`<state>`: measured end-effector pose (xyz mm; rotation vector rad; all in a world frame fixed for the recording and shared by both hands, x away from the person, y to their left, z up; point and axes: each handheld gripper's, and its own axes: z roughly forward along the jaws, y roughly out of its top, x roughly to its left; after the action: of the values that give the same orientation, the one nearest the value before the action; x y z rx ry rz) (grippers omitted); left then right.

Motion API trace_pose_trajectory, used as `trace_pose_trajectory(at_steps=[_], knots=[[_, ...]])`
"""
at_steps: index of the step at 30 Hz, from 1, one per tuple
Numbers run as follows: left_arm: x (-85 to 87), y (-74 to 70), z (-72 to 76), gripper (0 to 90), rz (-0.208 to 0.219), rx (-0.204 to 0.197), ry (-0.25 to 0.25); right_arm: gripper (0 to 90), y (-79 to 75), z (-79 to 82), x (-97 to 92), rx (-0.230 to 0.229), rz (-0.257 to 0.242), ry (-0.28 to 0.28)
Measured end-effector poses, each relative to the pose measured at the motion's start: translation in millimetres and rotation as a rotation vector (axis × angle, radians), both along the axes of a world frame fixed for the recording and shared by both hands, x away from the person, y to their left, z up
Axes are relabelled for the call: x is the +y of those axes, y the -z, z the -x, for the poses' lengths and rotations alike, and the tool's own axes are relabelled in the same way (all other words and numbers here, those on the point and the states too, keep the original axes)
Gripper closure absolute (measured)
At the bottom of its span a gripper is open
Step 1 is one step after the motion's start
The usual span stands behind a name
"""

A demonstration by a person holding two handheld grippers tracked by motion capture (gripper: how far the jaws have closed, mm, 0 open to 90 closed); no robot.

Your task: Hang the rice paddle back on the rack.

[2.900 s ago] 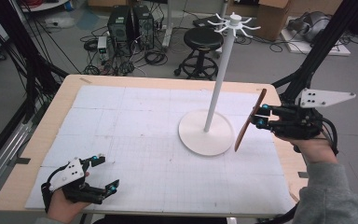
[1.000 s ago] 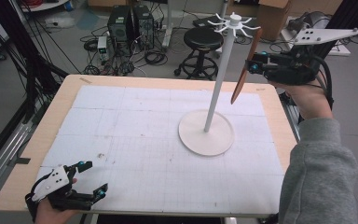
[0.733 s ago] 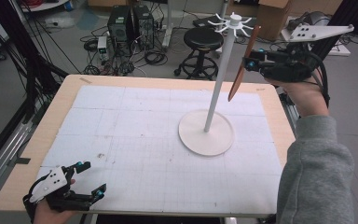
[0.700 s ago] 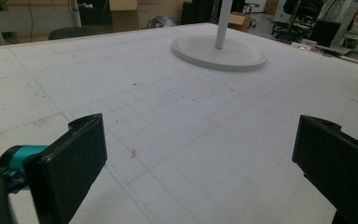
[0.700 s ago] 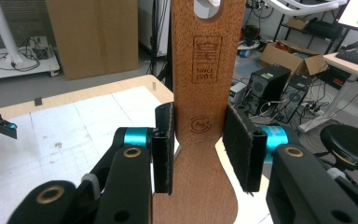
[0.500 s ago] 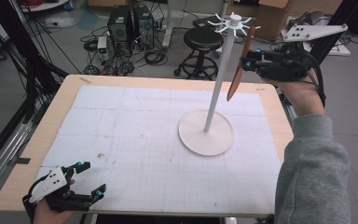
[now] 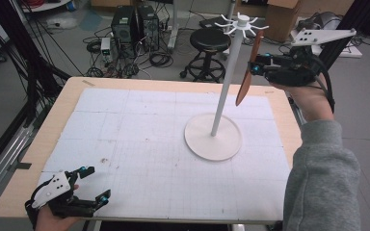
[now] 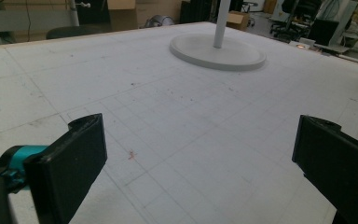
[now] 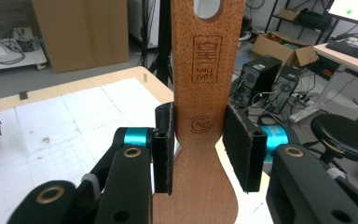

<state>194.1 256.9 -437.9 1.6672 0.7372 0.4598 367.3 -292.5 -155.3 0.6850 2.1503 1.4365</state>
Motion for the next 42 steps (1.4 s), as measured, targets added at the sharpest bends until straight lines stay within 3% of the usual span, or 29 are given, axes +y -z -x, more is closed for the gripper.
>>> trace_pose_trajectory(at_steps=[13,16,20,24,27,30,31,38,42], knots=[[-1.2,0.2,-1.2,3.5,0.002,0.001,0.002,64.1,4.9,0.9,0.3,-0.025,-0.013,0.021],[-2.5,0.7,-2.0,3.4,-0.002,0.002,0.007,62.2,7.0,2.2,1.0,-0.03,-0.035,0.018],[-3.3,0.6,-2.6,3.4,-0.005,0.003,0.008,44.8,10.1,5.1,0.5,-0.039,-0.092,0.014],[-4.1,0.6,-3.2,3.4,-0.001,0.003,0.007,33.2,15.0,10.7,-0.9,-0.048,-0.105,0.005],[-4.8,0.4,-3.6,3.4,0.001,0.001,0.008,17.9,21.1,15.4,-1.2,-0.041,-0.107,-0.002],[-5.3,-0.4,-3.5,3.4,0.001,-0.004,0.015,0.0,31.0,17.9,-0.5,0.001,-0.127,0.008],[-5.6,-0.7,-3.3,3.4,0.004,-0.008,0.018,0.0,35.4,19.0,-1.1,0.018,-0.135,0.01],[-5.3,-2.2,-3.3,3.4,0.02,-0.017,0.023,0.0,74.8,30.7,-10.2,0.007,-0.19,-0.024],[-6.5,-2.8,-5.1,3.4,0.025,-0.02,0.028,0.0,99.9,39.6,-12.2,0.009,-0.176,-0.03]])
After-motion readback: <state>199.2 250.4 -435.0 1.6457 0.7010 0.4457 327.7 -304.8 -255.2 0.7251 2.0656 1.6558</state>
